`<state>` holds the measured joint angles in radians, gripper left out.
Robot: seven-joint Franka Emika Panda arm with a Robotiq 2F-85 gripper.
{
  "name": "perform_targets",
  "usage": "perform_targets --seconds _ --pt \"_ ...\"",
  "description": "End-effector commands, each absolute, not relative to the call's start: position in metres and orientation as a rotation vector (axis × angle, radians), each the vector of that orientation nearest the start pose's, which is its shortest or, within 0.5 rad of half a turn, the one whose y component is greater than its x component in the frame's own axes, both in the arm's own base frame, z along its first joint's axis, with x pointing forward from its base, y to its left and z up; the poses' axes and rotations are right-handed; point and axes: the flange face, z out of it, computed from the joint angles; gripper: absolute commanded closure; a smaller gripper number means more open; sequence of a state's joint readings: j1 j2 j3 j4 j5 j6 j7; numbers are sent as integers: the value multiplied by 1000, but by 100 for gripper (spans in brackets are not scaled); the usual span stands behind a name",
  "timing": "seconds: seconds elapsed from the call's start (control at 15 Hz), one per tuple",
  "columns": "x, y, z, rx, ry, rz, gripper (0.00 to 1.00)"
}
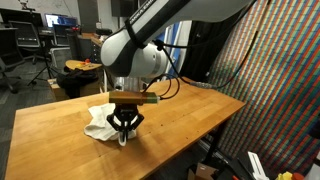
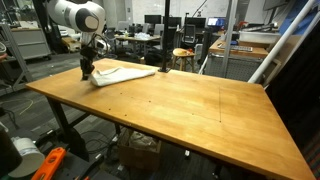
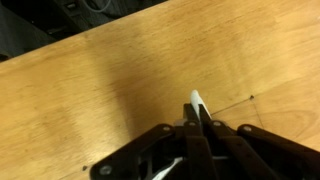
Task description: Fold the towel into a triangle twice
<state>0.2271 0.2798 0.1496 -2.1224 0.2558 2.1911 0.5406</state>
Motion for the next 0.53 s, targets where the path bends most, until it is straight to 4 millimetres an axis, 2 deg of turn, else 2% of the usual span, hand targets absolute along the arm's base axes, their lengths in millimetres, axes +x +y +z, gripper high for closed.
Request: perform_targets --seconds 0.0,0.47 --pt "519 216 295 -2992 675 460 99" --pt "539 233 313 -3031 846 491 99"
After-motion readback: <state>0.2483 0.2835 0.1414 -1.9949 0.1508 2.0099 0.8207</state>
